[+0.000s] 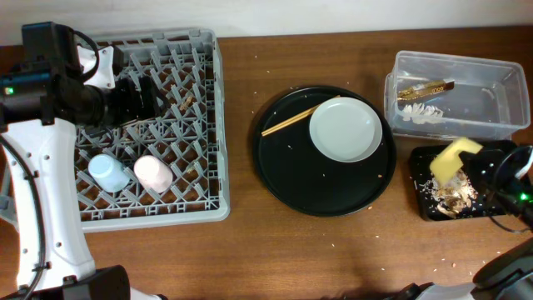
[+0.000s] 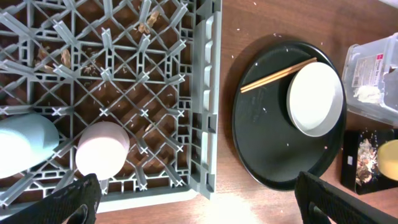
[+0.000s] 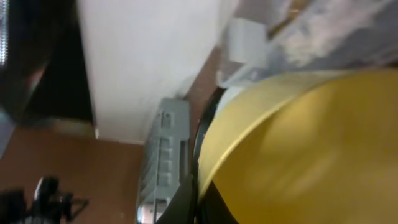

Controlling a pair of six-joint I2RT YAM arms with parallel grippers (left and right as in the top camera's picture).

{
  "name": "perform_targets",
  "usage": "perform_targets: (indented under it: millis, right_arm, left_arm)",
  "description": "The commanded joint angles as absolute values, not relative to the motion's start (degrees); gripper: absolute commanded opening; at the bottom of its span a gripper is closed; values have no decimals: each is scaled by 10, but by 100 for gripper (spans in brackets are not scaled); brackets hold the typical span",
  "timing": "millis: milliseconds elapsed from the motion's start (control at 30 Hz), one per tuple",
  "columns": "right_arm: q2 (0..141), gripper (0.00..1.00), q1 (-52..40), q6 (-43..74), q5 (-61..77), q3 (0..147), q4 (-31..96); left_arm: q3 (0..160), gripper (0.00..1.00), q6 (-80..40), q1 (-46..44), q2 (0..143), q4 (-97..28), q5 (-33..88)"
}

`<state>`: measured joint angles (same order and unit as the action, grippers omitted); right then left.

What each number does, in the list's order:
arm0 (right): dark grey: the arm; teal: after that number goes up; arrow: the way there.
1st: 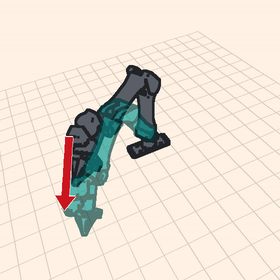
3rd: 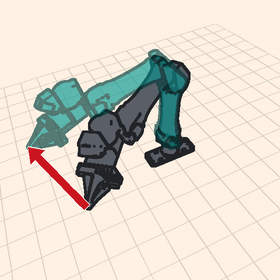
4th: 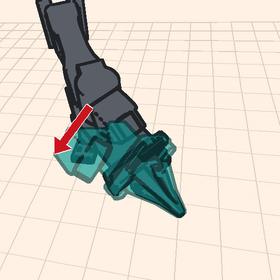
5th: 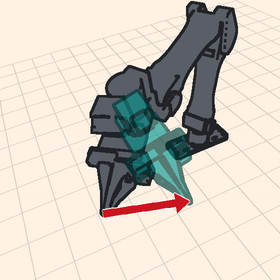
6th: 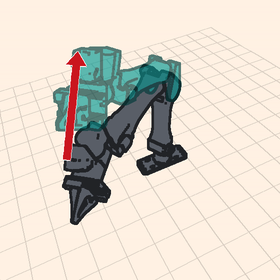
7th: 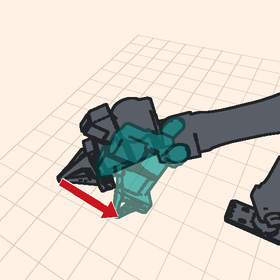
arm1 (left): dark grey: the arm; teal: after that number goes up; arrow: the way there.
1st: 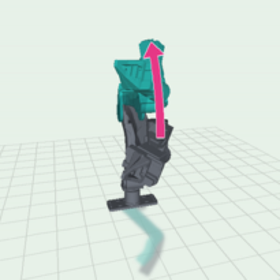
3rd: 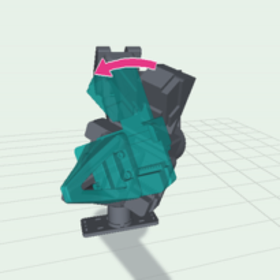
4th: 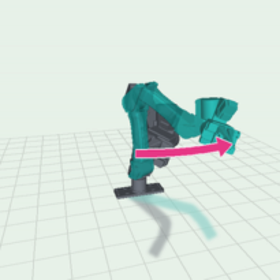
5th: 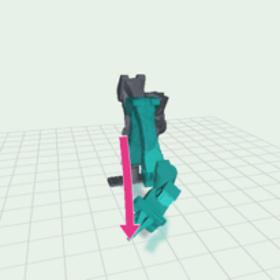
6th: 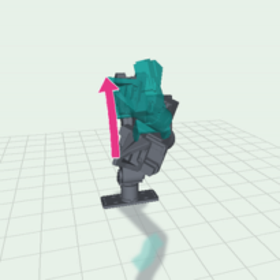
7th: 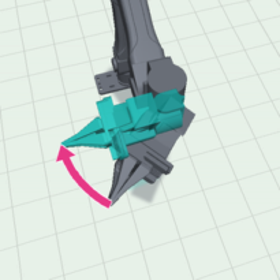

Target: Sort waste into correct bins and load items into the dishwasher rack

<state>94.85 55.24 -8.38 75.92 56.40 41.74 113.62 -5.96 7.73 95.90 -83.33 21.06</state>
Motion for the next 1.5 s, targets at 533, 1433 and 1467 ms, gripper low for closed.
perform_targets:
  millis: [533, 1433, 1467]
  right_arm:
    - [931, 4, -250, 132, 10, 667, 502]
    - [822, 63, 34, 144, 150, 768, 593]
    - [822, 62, 34, 144, 150, 768, 597]
  left_arm:
    - [1141, 99, -48, 77, 958, -832, 216]
    - [1141, 74, 64, -276, 1183, -570, 11]
    - [1141, 73, 63, -276, 1209, -563, 11]
